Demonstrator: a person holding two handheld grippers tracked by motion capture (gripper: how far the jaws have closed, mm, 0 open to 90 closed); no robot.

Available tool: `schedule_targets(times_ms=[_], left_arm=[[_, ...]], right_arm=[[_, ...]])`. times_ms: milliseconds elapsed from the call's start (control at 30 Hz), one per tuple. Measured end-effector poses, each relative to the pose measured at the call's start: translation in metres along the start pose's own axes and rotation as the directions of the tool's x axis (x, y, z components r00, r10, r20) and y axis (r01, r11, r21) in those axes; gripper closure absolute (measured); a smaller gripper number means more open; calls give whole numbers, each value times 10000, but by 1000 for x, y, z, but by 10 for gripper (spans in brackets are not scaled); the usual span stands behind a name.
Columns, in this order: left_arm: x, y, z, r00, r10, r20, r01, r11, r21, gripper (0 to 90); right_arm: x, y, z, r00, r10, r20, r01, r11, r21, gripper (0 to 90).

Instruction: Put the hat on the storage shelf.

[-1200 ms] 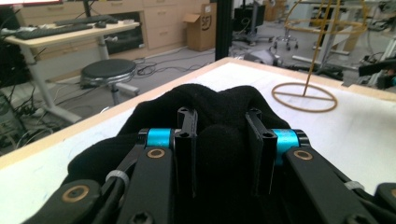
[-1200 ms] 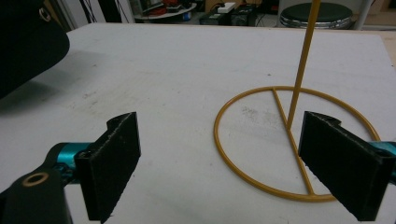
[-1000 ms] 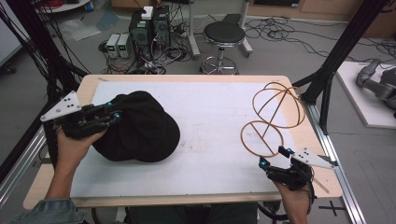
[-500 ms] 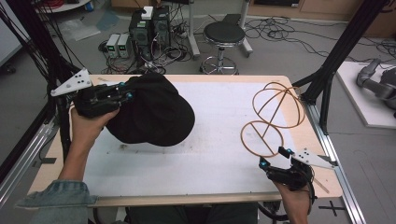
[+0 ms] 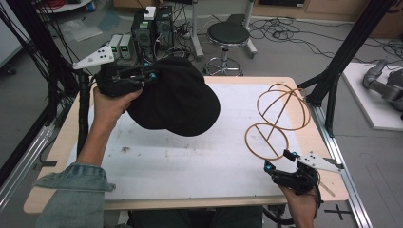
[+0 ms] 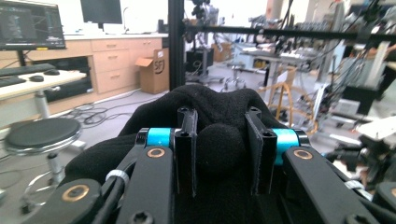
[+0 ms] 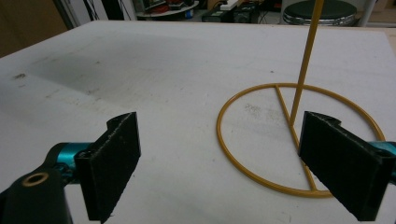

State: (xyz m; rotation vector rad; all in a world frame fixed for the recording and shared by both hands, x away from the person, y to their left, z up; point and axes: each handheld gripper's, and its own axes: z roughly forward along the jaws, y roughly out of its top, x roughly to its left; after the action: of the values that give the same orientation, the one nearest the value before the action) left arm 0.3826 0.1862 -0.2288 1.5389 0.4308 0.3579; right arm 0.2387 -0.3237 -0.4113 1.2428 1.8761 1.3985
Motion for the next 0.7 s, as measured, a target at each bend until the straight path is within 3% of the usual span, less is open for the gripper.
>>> schedule_targets(times_ms=[200,433,700], left_arm=[[3,11,13,9986,-359,388,380,9978,-551,694],[0,27,29,9982,-167,568,208,9972,-723,694],[-6,42,58,9926,-300,1176,423,9937,-1035,695]], right_arm=[[0,0,0,10000,-30,-30,30,10000,-15,128],[1,0,0,10000,-34,-61,34,10000,-27,128],[1,0,0,9999,-69,-138,68,10000,-45,128]])
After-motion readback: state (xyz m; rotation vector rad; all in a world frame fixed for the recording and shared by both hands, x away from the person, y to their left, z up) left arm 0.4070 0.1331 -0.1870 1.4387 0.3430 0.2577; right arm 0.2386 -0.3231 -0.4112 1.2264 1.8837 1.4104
